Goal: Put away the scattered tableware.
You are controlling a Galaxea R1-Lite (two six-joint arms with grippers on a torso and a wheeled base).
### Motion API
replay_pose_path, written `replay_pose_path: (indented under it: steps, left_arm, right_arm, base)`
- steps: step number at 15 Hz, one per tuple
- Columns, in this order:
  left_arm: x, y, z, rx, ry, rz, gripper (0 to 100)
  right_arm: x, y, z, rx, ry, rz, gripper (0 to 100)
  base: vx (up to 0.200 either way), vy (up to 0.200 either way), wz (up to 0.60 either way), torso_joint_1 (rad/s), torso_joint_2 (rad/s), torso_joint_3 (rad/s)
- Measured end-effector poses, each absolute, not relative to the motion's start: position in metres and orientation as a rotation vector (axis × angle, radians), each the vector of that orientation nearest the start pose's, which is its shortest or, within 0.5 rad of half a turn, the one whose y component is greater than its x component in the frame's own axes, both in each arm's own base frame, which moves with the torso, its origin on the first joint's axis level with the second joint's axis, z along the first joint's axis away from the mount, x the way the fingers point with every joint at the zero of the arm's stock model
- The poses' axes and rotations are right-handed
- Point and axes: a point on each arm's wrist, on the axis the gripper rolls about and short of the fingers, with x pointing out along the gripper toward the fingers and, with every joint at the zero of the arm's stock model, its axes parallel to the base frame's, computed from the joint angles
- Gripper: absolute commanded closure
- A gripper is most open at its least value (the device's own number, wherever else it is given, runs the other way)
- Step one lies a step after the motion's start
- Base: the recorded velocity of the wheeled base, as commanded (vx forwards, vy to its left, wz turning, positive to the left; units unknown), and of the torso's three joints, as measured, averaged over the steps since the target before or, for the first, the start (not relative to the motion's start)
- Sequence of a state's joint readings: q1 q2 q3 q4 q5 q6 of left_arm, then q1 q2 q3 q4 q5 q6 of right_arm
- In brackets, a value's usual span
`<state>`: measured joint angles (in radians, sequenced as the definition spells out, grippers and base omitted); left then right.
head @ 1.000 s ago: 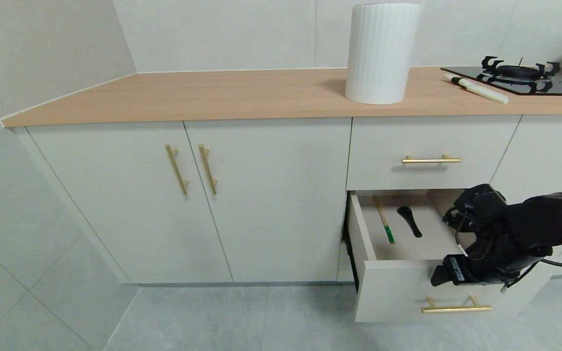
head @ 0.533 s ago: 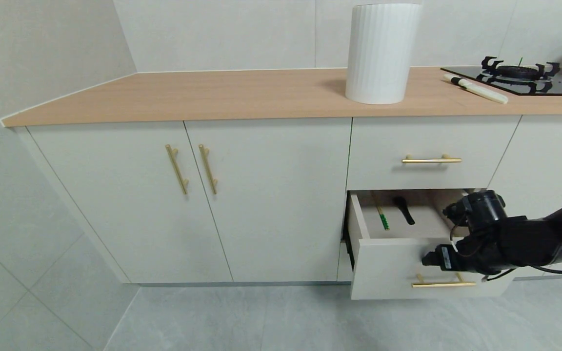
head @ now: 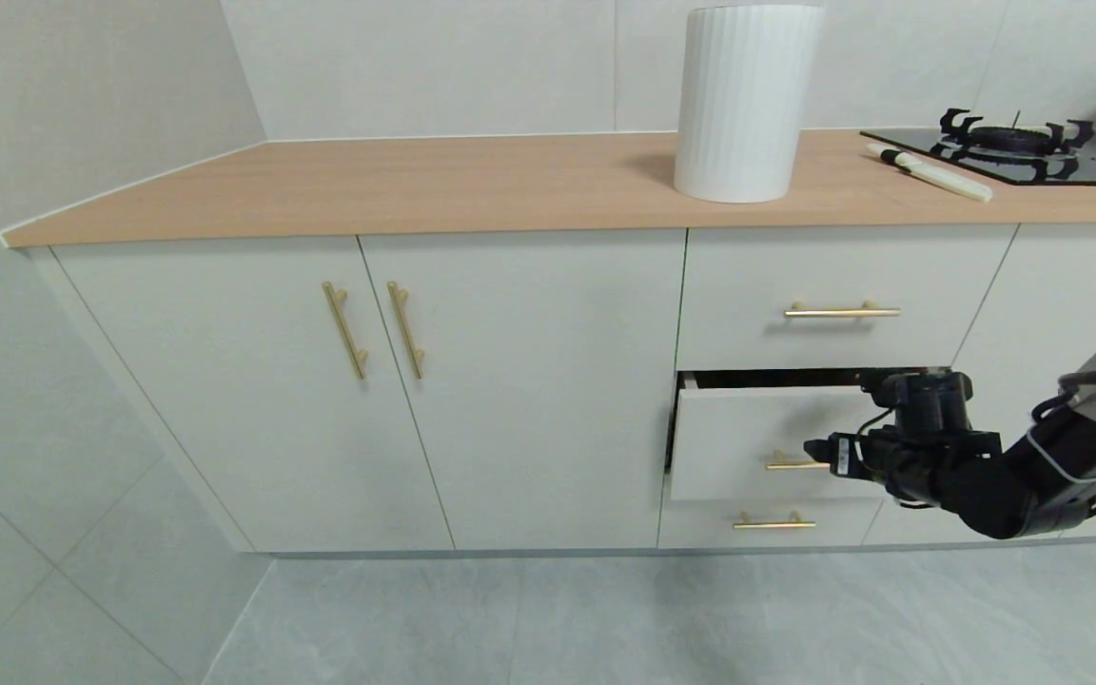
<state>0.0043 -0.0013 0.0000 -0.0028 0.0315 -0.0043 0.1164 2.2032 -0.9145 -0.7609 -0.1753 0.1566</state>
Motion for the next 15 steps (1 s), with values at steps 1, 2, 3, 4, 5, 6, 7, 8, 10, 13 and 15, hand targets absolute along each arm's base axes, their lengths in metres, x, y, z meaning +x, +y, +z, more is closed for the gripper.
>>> replay_pose_path:
  steps: [1, 2, 3, 4, 5, 6, 7, 8, 10, 13, 15]
  left_arm:
    - [-0.023, 0.001, 0.076, -0.004, -0.004, 0.036, 0]
    - [-0.023, 0.001, 0.076, -0.004, -0.004, 0.036, 0]
    - [-0.023, 0.001, 0.076, -0.004, -0.004, 0.036, 0]
    - [-0.023, 0.001, 0.076, -0.004, -0.004, 0.036, 0]
    - [-0.023, 0.001, 0.076, -0.004, -0.004, 0.036, 0]
    - [-0.023, 0.001, 0.076, -0.004, -0.004, 0.036, 0]
    - [-0.023, 0.001, 0.076, -0.004, -0.004, 0.036, 0]
    - [-0.023, 0.001, 0.076, -0.004, -0.004, 0.036, 0]
    - [-0.023, 0.001, 0.076, -0.004, -0.004, 0.036, 0]
    - [-0.023, 0.001, 0.076, -0.004, -0.003, 0.035, 0]
    - [-0.023, 0.001, 0.076, -0.004, -0.003, 0.036, 0]
  right_arm:
    - [0.389, 0.041, 0.041, 0.078, 0.482, -0.114, 0]
    - [0.394, 0.041, 0.037, 0.076, 0.455, -0.133, 0]
    - [0.399, 0.042, 0.032, 0.075, 0.435, -0.15, 0]
    - [0.404, 0.043, 0.028, 0.077, 0.418, -0.157, 0]
    - [0.408, 0.043, 0.024, 0.08, 0.398, -0.161, 0]
    - [0.412, 0.044, 0.02, 0.082, 0.374, -0.169, 0]
    - [0.418, 0.044, 0.018, 0.087, 0.331, -0.189, 0]
    - [0.424, 0.044, 0.015, 0.091, 0.287, -0.215, 0]
    - [0.432, 0.045, 0.005, 0.095, 0.263, -0.229, 0]
    - [0.439, 0.046, -0.003, 0.1, 0.248, -0.234, 0]
    - [0.446, 0.046, -0.003, 0.11, 0.189, -0.252, 0]
  base:
    - [0.0, 0.0, 0.0, 0.0, 0.0, 0.0]
    - [0.0, 0.0, 0.0, 0.0, 0.0, 0.0]
    - [0.0, 0.0, 0.0, 0.0, 0.0, 0.0]
    - [0.0, 0.0, 0.0, 0.0, 0.0, 0.0]
    - [0.0, 0.0, 0.0, 0.0, 0.0, 0.0]
    - [0.0, 0.0, 0.0, 0.0, 0.0, 0.0]
    - [0.0, 0.0, 0.0, 0.0, 0.0, 0.0]
    - [0.0, 0.0, 0.0, 0.0, 0.0, 0.0]
    - [0.0, 0.0, 0.0, 0.0, 0.0, 0.0]
    - [0.0, 0.0, 0.0, 0.0, 0.0, 0.0]
    - [0.0, 0.0, 0.0, 0.0, 0.0, 0.0]
